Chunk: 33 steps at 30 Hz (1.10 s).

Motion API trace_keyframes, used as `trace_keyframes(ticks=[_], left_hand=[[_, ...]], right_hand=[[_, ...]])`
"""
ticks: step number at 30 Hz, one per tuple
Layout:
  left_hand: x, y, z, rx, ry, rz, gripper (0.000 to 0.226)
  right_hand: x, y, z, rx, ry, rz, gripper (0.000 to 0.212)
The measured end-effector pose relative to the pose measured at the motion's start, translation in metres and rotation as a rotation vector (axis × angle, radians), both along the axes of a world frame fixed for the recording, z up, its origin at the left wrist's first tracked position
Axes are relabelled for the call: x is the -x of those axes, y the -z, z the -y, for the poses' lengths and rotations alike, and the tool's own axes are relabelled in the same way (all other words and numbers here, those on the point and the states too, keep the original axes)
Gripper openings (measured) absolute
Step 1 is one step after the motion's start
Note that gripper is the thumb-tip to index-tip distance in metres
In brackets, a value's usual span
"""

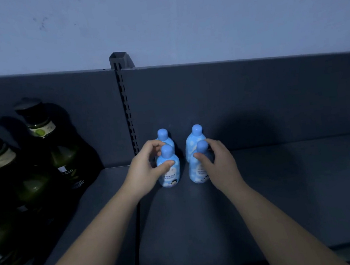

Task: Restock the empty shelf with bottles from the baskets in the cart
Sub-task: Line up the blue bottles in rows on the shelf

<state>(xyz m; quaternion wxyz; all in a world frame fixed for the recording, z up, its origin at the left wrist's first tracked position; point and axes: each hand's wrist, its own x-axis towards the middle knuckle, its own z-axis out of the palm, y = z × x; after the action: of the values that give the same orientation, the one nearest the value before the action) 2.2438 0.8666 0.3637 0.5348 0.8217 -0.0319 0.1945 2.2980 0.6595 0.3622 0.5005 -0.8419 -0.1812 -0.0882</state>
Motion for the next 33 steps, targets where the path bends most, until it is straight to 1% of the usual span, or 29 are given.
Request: trace_keyframes(ticks=[4,12,16,20,25,27,30,33], left_hand=[[-0.003,0.0,0.002,0.003,0.002,-0.031,0.038],[-0.007,0.006,0.01,0.055,-0.076,-0.05,0.038],[-0.008,0.01,0.013,0.064,-0.103,-0.047,0.038],[-0.008,0.013,0.015,0.084,-0.128,-0.034,0.037],[-0.01,0.014,0.013,0.101,-0.14,-0.061,0.037],[-0.01,0.014,0.013,0.115,-0.155,-0.066,0.04],[-0.011,0.011,0.013,0.147,-0.162,-0.078,0.051],[-0.011,0.009,0.015,0.131,-0.181,-0.099,0.052]], right_hand=[[-0.007,0.001,0.002,-0.004,-0.024,-0.022,0.017],[-0.017,0.001,0.0,-0.009,-0.033,-0.06,0.023],[-0.018,0.0,0.001,-0.054,-0.051,-0.105,0.02],[-0.016,0.0,0.001,-0.144,-0.057,-0.175,0.026],[-0.018,0.003,0.003,-0.134,-0.062,-0.154,0.022],[-0.018,0.004,0.002,-0.136,-0.06,-0.153,0.022],[-0.019,0.006,0.002,-0.149,-0.05,-0.161,0.022],[-0.02,0.007,0.003,-0.145,-0.028,-0.161,0.025]])
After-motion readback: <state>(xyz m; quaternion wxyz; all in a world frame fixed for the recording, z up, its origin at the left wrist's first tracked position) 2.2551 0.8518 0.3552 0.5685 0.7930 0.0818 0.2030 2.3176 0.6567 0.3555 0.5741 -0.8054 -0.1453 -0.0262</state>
